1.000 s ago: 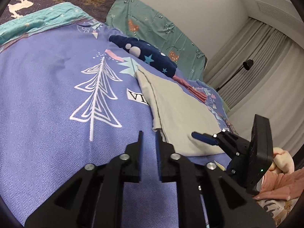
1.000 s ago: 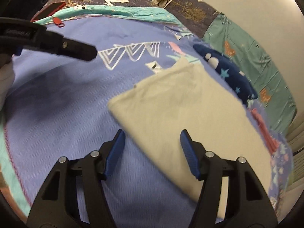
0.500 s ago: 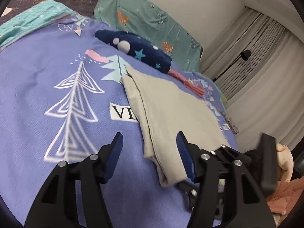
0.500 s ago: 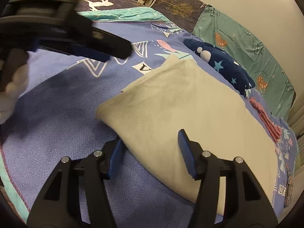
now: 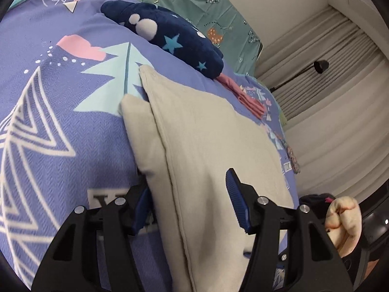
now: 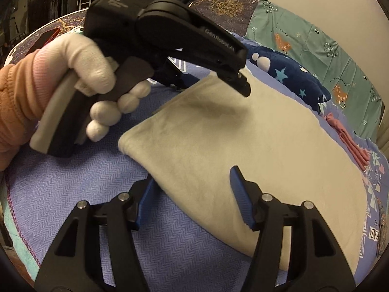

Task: Fold small clothes

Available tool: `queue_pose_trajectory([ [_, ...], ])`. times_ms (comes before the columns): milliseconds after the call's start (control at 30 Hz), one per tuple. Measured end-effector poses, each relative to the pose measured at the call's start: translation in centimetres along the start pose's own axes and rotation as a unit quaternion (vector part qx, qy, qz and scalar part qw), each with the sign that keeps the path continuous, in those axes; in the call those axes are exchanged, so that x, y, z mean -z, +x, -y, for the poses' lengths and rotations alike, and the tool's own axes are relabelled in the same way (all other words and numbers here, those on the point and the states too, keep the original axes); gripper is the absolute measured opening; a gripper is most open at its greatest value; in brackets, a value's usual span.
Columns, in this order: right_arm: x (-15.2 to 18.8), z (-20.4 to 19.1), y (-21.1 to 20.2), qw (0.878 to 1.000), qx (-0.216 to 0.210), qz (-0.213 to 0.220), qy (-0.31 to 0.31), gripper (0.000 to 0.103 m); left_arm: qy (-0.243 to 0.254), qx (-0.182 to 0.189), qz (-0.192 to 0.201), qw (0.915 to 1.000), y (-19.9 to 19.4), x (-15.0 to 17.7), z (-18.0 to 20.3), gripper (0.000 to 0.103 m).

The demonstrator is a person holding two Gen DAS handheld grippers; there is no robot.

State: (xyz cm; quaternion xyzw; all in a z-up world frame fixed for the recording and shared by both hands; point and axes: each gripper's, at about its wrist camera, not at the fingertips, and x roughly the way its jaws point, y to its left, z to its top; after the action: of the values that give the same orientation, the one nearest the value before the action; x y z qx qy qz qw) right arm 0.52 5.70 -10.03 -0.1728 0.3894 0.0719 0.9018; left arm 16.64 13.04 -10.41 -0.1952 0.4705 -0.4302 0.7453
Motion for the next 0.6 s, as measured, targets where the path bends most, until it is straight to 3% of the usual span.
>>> queue_pose_trajectory([
  [267, -0.7, -0.6, 0.6, 1.000, 0.008, 0.001, 0.000, 0.060, 0.000, 0.011, 0.008, 0.9999, 0.7, -1.3, -0.1, 0.056],
  [433, -1.8, -0.6, 1.6, 1.000, 0.020, 0.006, 0.005, 0.057, -0.022, -0.002, 0.001, 0.9998, 2.2, -3.1, -0.9, 0.028],
  [533, -1.8, -0.6, 1.5, 1.000, 0.013, 0.012, 0.004, 0.018, -0.034, -0.004, -0.001, 0.9994, 2.4, -3.7, -1.4, 0.018],
  [600, -1.8, -0.1, 0.8, 1.000, 0.005, 0.025, 0.016, 0.011, -0.033, -0.007, 0.000, 0.9994, 2.4, -3.8, -1.2, 0.017],
])
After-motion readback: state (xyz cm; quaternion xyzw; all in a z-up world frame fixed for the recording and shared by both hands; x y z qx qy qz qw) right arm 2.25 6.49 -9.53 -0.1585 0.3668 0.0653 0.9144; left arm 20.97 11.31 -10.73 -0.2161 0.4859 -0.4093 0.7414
